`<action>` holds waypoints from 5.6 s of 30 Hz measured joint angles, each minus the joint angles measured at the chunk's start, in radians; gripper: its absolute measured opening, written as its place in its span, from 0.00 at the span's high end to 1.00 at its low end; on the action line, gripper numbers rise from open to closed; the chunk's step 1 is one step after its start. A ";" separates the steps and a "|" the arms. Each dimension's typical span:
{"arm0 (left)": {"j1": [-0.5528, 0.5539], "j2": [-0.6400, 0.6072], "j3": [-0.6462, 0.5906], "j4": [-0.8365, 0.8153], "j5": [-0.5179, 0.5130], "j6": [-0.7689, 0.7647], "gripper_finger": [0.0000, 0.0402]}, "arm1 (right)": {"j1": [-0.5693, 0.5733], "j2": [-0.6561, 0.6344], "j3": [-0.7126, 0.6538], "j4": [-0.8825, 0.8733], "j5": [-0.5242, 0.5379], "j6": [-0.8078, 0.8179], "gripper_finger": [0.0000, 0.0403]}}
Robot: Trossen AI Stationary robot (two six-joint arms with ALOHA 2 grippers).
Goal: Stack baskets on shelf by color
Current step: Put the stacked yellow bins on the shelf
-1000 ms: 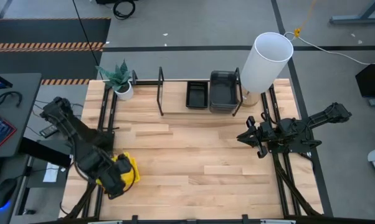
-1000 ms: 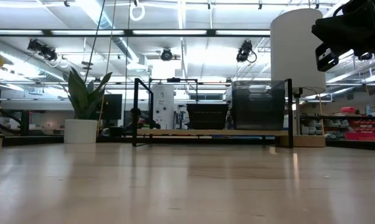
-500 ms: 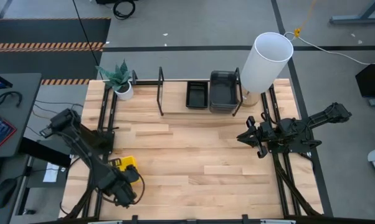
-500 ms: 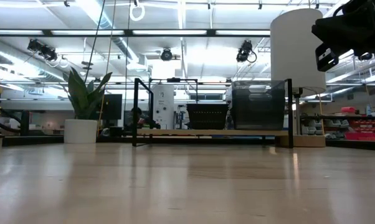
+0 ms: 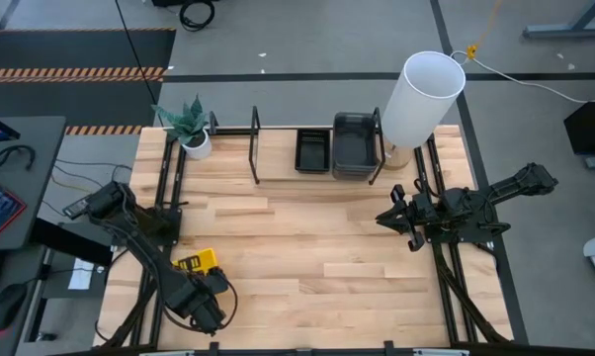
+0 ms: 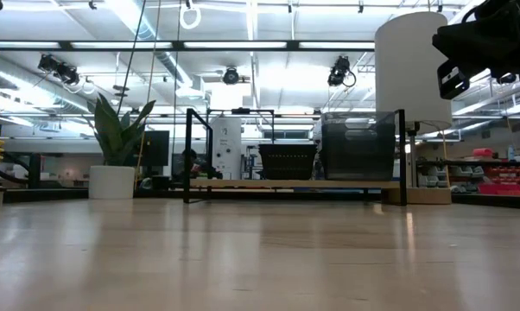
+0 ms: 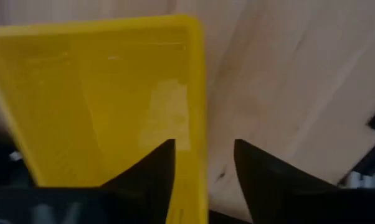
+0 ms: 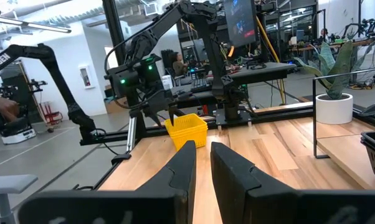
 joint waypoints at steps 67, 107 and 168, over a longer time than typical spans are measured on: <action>0.301 -0.156 -0.241 0.291 -0.277 0.681 0.57 | 0.000 0.003 0.001 0.009 0.000 0.000 0.86; 0.742 -0.154 0.026 0.572 -0.260 1.000 0.95 | 0.000 0.003 0.001 0.009 0.000 0.000 0.86; 0.443 0.221 0.070 0.442 -0.130 0.766 0.65 | 0.000 0.020 0.000 0.032 0.000 0.000 0.86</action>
